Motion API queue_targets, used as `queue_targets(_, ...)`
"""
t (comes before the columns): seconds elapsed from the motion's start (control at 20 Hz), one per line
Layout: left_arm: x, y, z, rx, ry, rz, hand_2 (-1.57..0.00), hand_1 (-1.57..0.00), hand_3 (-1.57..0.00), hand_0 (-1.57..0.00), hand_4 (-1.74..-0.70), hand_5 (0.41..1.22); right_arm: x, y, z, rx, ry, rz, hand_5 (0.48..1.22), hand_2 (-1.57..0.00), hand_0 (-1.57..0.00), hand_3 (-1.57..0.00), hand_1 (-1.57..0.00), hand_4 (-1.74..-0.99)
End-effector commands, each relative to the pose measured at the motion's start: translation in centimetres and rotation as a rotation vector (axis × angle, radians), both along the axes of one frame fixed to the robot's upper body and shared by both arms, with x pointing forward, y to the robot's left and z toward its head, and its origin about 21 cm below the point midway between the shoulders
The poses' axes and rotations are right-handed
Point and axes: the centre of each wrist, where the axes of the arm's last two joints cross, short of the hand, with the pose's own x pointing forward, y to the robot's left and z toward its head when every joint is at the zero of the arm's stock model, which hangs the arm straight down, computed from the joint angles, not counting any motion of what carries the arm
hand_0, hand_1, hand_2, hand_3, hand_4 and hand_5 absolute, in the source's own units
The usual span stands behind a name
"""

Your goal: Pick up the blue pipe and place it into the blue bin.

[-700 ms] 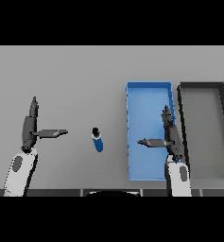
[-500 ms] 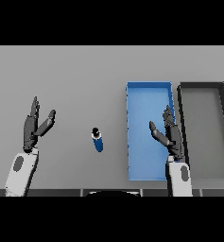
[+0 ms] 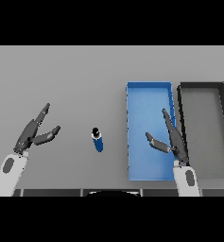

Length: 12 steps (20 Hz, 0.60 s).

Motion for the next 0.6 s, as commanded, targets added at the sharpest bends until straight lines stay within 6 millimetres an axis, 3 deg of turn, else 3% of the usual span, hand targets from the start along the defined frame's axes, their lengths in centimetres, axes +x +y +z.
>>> queue_targets(0.0, -0.1, -0.3, 0.1, -0.006, -0.001, -0.029, 0.00, 0.00, 0.00, 0.00, -0.97, 0.590, 0.1, -0.2, 0.3, -0.005, -0.007, 0.000, 0.583, 0.00, 0.00, 0.00, 0.00, -1.182)
queue_targets(0.3, -2.4, -3.1, 1.5, 0.046, 0.095, -0.244, 0.00, 0.00, 0.00, 0.00, -1.00, 0.530, 0.1, 0.2, 0.6, 0.026, -0.001, 0.007, 0.581, 0.00, 0.00, 0.00, 0.00, -1.214)
queue_targets(0.55, -3.4, -6.1, 0.5, 0.111, 0.182, -0.355, 0.00, 0.00, 0.00, 0.00, -1.08, 0.472, -0.1, 0.4, 0.7, 0.035, -0.012, 0.015, 0.572, 0.00, 0.00, 0.00, 0.00, -1.219)
